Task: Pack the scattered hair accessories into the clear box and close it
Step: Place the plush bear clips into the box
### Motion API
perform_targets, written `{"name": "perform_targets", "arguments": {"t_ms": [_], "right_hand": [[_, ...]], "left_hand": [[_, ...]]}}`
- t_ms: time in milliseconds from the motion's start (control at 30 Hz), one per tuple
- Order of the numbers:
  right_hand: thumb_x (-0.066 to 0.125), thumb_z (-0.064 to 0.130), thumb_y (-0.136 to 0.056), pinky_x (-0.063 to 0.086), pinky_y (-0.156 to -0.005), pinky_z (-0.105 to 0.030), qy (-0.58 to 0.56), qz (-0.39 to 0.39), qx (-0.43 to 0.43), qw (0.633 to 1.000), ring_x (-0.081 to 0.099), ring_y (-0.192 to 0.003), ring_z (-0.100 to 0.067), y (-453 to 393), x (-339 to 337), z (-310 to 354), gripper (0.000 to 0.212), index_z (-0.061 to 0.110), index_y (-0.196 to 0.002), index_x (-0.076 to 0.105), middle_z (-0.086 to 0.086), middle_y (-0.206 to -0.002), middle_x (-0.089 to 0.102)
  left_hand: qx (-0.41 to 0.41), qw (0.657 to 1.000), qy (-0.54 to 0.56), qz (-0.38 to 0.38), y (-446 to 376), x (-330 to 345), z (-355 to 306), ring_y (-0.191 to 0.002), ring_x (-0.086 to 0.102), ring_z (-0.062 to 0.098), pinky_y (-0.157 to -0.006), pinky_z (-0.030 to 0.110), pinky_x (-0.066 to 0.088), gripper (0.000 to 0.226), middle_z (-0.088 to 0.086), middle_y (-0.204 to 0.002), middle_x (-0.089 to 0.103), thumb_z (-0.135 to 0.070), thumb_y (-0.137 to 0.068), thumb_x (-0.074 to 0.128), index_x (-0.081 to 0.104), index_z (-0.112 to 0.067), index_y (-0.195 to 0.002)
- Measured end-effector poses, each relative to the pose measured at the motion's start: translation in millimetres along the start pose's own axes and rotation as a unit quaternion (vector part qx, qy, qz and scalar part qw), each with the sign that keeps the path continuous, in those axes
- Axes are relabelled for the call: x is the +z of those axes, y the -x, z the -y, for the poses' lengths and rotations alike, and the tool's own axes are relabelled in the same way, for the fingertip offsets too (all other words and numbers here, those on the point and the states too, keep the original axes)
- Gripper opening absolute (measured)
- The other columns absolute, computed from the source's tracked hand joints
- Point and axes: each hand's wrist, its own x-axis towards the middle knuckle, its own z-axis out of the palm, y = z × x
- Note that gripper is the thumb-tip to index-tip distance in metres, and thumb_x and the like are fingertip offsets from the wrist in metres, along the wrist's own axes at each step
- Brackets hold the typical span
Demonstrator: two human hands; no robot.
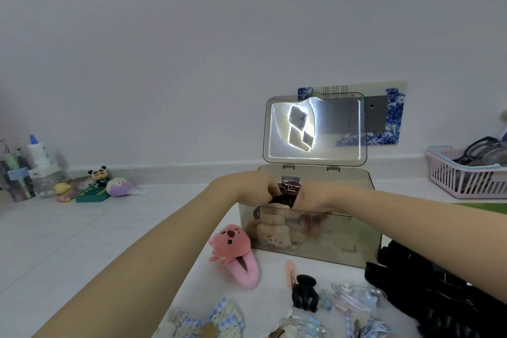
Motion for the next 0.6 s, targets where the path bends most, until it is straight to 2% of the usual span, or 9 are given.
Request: {"name": "perform_targets", "arguments": {"t_ms": [67, 133, 200, 267, 333, 400, 467, 533, 600], "right_hand": [[0.061, 0.031, -0.083, 0.039, -0.048, -0.02, 0.027, -0.011, -0.001, 1.0, 0.051, -0.049, -0.013, 3, -3, 0, 0.017, 0.014, -0.083, 0.06, 0.001, -0.059, 0.06], [0.058, 0.033, -0.085, 0.039, -0.047, -0.018, -0.032, 0.024, -0.005, 0.999, 0.057, -0.049, -0.012, 10, -11, -1, 0.019, 0.015, -0.088, 0.063, 0.005, -0.052, 0.064], [0.055, 0.033, -0.089, 0.036, -0.046, -0.015, -0.055, 0.044, -0.007, 0.997, 0.059, -0.047, -0.009, 17, -18, -3, 0.019, 0.016, -0.092, 0.062, 0.006, -0.054, 0.066], [0.057, 0.029, -0.091, 0.037, -0.042, -0.011, -0.067, 0.016, -0.002, 0.998, 0.054, -0.042, -0.006, 19, -23, -6, 0.014, 0.016, -0.09, 0.058, 0.003, -0.061, 0.063], [0.055, 0.021, -0.092, 0.04, -0.039, -0.012, -0.099, -0.039, 0.018, 0.994, 0.051, -0.045, -0.01, 17, -25, -9, 0.012, 0.012, -0.083, 0.053, -0.001, -0.067, 0.057], [0.048, 0.012, -0.093, 0.044, -0.046, -0.021, -0.124, -0.087, 0.037, 0.988, 0.051, -0.051, -0.016, 13, -24, -13, 0.02, 0.009, -0.073, 0.048, -0.004, -0.069, 0.051], [0.042, 0.007, -0.092, 0.045, -0.053, -0.026, -0.161, -0.096, 0.044, 0.981, 0.052, -0.055, -0.018, 9, -21, -13, 0.022, 0.008, -0.071, 0.048, -0.004, -0.071, 0.05], [0.038, 0.003, -0.091, 0.047, -0.058, -0.027, -0.197, -0.088, 0.051, 0.975, 0.052, -0.057, -0.017, 6, -17, -12, 0.02, 0.006, -0.079, 0.053, -0.005, -0.073, 0.053], [0.035, 0.003, -0.091, 0.048, -0.063, -0.027, -0.208, -0.081, 0.055, 0.973, 0.053, -0.061, -0.018, -1, -16, -13, 0.022, 0.004, -0.088, 0.057, -0.007, -0.079, 0.055]], "left_hand": [[-0.006, 1.0, 0.0, 0.011, -3, 1, 1, -0.107, 0.054, 0.025, -0.091, 0.034, 0.042, 0.044, 0.008, -0.128, 0.059, -0.004, -0.092, 0.038, 0.059, -0.02, -0.127], [-0.011, 1.0, 0.02, -0.002, -2, 1, 0, -0.111, 0.055, 0.027, -0.095, 0.035, 0.042, 0.045, 0.009, -0.129, 0.06, -0.003, -0.092, 0.036, 0.06, -0.019, -0.126], [-0.018, 0.999, 0.033, -0.018, 0, 1, -1, -0.118, 0.052, 0.024, -0.098, 0.03, 0.04, 0.044, 0.004, -0.132, 0.058, -0.005, -0.094, 0.035, 0.058, -0.019, -0.129], [-0.021, 0.999, 0.04, -0.024, 0, 1, -1, -0.119, 0.051, 0.022, -0.096, 0.027, 0.038, 0.04, 0.003, -0.133, 0.057, -0.01, -0.097, 0.035, 0.057, -0.017, -0.13], [-0.018, 0.998, 0.05, -0.039, 0, 3, -2, -0.116, 0.053, 0.024, -0.096, 0.031, 0.04, 0.038, 0.007, -0.128, 0.059, -0.013, -0.098, 0.034, 0.06, -0.013, -0.126], [-0.011, 0.995, 0.071, -0.072, -1, 5, -5, -0.111, 0.054, 0.027, -0.093, 0.034, 0.042, 0.037, 0.01, -0.124, 0.06, -0.013, -0.097, 0.032, 0.059, -0.009, -0.123], [0.002, 0.99, 0.106, -0.092, -1, 8, -10, -0.104, 0.052, 0.024, -0.087, 0.03, 0.041, 0.038, 0.008, -0.119, 0.058, -0.01, -0.097, 0.03, 0.057, -0.009, -0.124], [0.003, 0.991, 0.115, -0.074, -4, 12, -16, -0.106, 0.049, 0.026, -0.081, 0.024, 0.037, 0.039, 0.011, -0.118, 0.054, -0.008, -0.097, 0.028, 0.054, -0.008, -0.126], [-0.015, 0.994, 0.107, -0.036, -9, 13, -17, -0.104, 0.049, 0.027, -0.074, 0.025, 0.036, 0.04, 0.015, -0.124, 0.054, -0.011, -0.097, 0.025, 0.051, -0.005, -0.127]]}}
